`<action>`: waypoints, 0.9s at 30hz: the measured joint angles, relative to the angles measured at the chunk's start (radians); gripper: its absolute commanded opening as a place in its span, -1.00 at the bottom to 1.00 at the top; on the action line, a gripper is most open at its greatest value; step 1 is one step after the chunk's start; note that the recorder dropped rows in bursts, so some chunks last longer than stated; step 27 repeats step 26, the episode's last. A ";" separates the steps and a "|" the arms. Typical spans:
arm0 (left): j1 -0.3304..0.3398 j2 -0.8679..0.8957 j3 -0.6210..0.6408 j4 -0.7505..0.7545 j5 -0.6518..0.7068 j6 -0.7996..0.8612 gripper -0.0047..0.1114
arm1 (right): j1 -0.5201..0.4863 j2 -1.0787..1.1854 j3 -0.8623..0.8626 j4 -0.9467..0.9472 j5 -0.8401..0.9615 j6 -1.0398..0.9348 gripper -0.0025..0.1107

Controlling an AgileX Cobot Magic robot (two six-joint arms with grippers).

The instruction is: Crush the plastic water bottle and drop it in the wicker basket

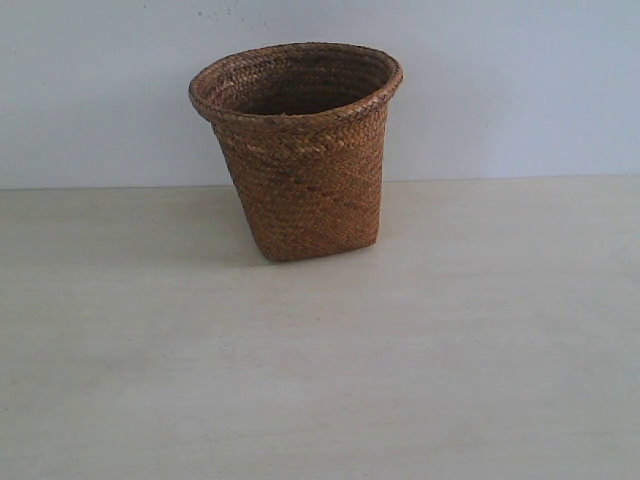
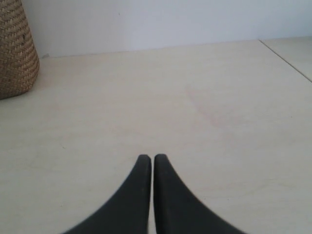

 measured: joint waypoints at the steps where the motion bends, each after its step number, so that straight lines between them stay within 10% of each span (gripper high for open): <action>1: 0.000 0.000 0.000 0.000 0.000 0.000 -0.84 | 0.000 0.000 0.000 0.000 0.000 0.000 -0.96; 27: 0.000 0.000 0.000 0.000 0.000 0.000 -0.84 | 0.000 0.000 0.000 -0.002 -0.004 0.000 -0.96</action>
